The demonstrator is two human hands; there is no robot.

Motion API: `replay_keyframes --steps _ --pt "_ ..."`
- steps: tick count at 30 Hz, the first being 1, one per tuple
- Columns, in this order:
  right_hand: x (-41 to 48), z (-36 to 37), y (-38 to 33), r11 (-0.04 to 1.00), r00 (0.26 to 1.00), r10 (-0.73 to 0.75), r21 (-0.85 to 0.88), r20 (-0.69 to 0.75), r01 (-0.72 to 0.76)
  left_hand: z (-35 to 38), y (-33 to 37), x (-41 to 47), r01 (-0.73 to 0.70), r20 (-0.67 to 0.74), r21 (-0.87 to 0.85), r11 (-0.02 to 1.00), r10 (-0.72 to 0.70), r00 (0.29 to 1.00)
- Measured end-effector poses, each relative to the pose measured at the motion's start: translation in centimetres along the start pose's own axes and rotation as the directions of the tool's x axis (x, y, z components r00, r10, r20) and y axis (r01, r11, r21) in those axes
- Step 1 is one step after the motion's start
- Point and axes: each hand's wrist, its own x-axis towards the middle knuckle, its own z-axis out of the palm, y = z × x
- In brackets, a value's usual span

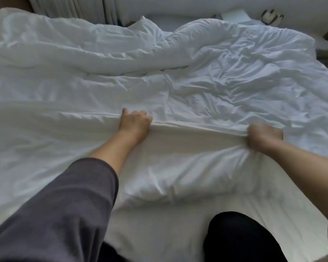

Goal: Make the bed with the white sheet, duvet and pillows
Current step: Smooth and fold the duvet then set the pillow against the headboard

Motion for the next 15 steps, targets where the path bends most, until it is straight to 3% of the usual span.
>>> replay_keyframes --steps 3,7,11,15 --pt "5.8 -5.8 -1.6 0.992 0.951 -0.083 0.067 -0.296 0.107 -2.9 -2.2 3.3 0.228 -0.182 -0.025 0.973 -0.229 0.956" --pt "13.4 -10.8 -3.8 0.942 0.82 -0.182 0.142 -0.543 0.303 -5.0 -4.6 7.3 0.508 -0.367 -0.084 0.857 -0.5 0.784" --pt "21.1 -10.5 -6.7 0.895 0.794 -0.17 0.247 -0.583 0.372 -2.8 -4.3 12.1 0.65 -0.343 -0.137 0.747 -0.652 0.676" --pt "28.5 -3.2 -11.0 0.863 0.843 -0.181 0.329 -0.506 0.383 4.8 -3.7 16.3 0.718 -0.149 -0.2 0.667 -0.745 0.65"
